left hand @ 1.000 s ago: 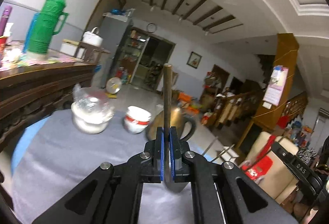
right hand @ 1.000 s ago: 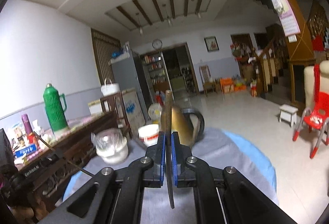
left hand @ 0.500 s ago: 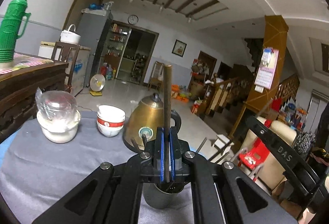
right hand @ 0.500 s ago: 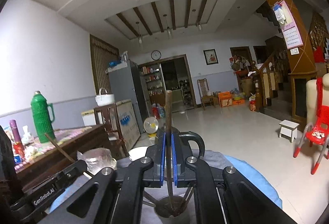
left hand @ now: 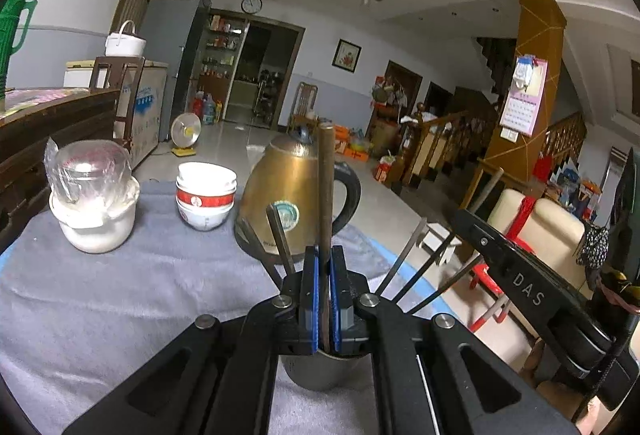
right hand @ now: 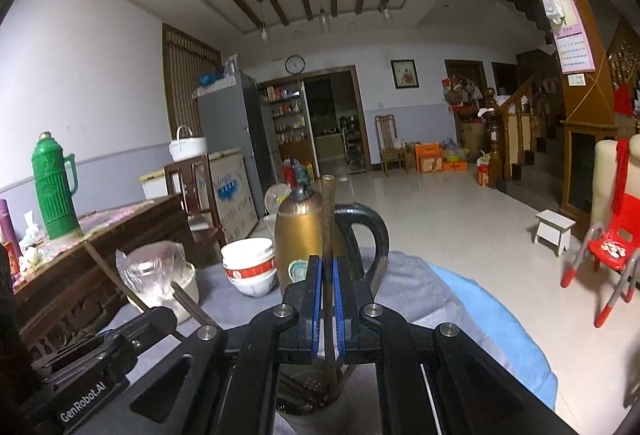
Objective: Organize utensils
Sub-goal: 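Lower the chopstick into the grey holder and open the right tool, then move the open right tool back to the remaining chopsticks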
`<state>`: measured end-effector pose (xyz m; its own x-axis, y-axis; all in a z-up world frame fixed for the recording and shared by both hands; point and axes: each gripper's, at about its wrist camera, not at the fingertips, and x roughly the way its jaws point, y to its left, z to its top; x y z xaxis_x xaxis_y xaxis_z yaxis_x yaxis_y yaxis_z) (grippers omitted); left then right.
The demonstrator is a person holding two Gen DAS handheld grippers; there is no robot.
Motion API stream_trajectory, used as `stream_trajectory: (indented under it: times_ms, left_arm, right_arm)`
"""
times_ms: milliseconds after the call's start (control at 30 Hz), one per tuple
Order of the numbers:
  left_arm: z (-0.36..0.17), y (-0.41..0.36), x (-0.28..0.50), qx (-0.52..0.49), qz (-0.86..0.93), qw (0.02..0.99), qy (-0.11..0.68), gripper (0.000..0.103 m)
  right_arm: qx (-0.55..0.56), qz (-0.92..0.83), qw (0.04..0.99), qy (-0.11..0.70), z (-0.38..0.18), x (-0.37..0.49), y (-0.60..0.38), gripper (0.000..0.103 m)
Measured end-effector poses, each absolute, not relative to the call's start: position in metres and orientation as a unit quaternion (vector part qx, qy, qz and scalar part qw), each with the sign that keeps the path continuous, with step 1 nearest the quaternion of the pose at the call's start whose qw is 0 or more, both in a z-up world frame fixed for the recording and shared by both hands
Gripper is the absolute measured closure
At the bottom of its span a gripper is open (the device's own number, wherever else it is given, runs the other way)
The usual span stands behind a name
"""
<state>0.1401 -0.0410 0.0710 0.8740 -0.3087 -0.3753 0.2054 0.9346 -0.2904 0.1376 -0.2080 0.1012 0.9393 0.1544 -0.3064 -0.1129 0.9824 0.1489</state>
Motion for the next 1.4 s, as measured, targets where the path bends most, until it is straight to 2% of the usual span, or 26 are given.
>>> stream_trajectory:
  times_ms: [133,167,200,233,267,300,433,500,567,733,933,1100,1400]
  left_arm:
    - [0.070,-0.040,0.139,-0.117,-0.133,0.959,0.223,0.094]
    - [0.073,-0.038,0.136,-0.115,-0.132,0.959,0.222,0.082]
    - [0.076,-0.036,0.132,-0.116,-0.130,0.960,0.220,0.063]
    - [0.082,-0.031,0.125,-0.123,-0.130,0.961,0.211,0.059]
    - [0.086,-0.026,0.119,-0.127,-0.131,0.962,0.203,0.056]
    - [0.092,-0.019,0.111,-0.129,-0.125,0.964,0.195,0.056]
    - [0.107,0.012,0.084,-0.147,-0.096,0.969,0.174,0.044]
    - [0.110,0.029,0.070,-0.150,-0.073,0.972,0.167,0.032]
    - [0.107,0.045,0.057,-0.145,-0.046,0.973,0.176,0.026]
    - [0.065,0.066,0.044,-0.119,0.003,0.960,0.254,0.025]
    - [0.015,0.074,0.039,-0.111,0.038,0.931,0.347,0.025]
    - [0.000,0.077,0.029,-0.113,0.045,0.921,0.369,0.025]
    - [-0.015,0.079,0.022,-0.108,0.052,0.910,0.398,0.025]
  right_arm:
    - [0.051,0.064,0.979,0.186,0.097,0.143,-0.209,0.094]
    - [0.046,0.059,0.980,0.187,0.099,0.141,-0.210,0.093]
    - [0.042,0.054,0.980,0.185,0.102,0.139,-0.210,0.083]
    - [0.040,0.048,0.982,0.179,0.107,0.134,-0.212,0.062]
    - [0.040,0.043,0.984,0.171,0.112,0.129,-0.214,0.045]
    - [0.043,0.039,0.986,0.159,0.118,0.124,-0.215,0.022]
    - [0.049,0.024,0.992,0.118,0.141,0.087,-0.225,0.022]
    - [0.050,0.022,0.993,0.105,0.147,0.067,-0.227,0.022]
    - [0.056,0.027,0.993,0.103,0.149,0.050,-0.227,0.022]
    - [0.052,0.055,0.985,0.153,0.117,0.018,-0.214,0.022]
    - [0.052,0.081,0.957,0.274,0.042,0.005,-0.199,0.022]
    - [0.057,0.087,0.943,0.316,0.015,-0.006,-0.197,0.022]
    - [0.063,0.087,0.927,0.359,-0.004,-0.002,-0.196,0.022]
